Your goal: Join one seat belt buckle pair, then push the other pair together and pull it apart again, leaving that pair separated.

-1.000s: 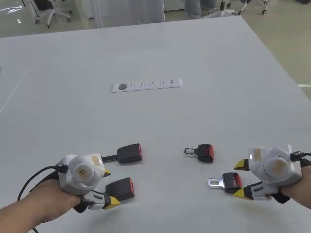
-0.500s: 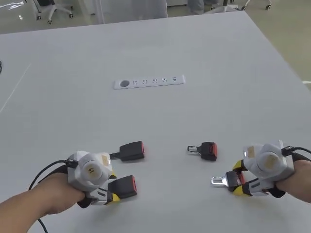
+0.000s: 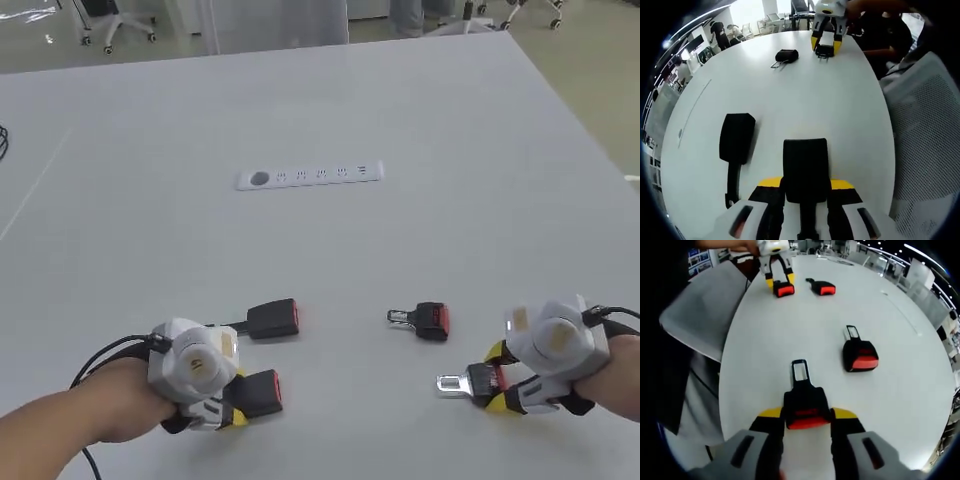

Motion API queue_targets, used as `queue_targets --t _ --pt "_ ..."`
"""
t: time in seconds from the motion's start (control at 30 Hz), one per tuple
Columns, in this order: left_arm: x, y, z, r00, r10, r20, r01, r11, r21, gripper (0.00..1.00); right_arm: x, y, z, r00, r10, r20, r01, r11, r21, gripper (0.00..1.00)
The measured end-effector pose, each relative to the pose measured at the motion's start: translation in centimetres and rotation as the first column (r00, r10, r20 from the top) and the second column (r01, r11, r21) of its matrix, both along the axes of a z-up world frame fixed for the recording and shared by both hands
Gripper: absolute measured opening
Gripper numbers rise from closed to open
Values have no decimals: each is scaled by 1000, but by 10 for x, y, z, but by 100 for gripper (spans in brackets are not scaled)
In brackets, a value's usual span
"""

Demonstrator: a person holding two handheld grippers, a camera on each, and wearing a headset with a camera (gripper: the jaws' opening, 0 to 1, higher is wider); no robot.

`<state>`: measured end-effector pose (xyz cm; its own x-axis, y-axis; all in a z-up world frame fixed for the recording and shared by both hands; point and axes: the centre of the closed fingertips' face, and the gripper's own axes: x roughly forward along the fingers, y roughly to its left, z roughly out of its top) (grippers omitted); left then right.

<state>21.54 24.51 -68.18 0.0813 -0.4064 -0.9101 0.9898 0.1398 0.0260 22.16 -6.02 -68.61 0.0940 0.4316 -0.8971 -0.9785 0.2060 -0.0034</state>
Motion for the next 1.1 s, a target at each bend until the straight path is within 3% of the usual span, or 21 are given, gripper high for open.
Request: queue_targets --t 0.3,0.57,0.77,1.1 --pt "0 -1 -1 999 -47 -2 47 999 24 33 1 0 -1 1000 -14 -13 13 999 -31 36" --pt "0 -1 -1 999 -49 -3 49 998 26 33 0 0 -1 999 31 -10 -31 999 -44 36" --pt "0 -1 -1 998 -57 -4 57 998 28 33 -1 1 -1 998 63 -7 -63 997 -46 35" --pt "0 -2 -2 996 -89 -8 89 995 41 33 -1 6 -1 999 43 -11 -44 998 -34 34"
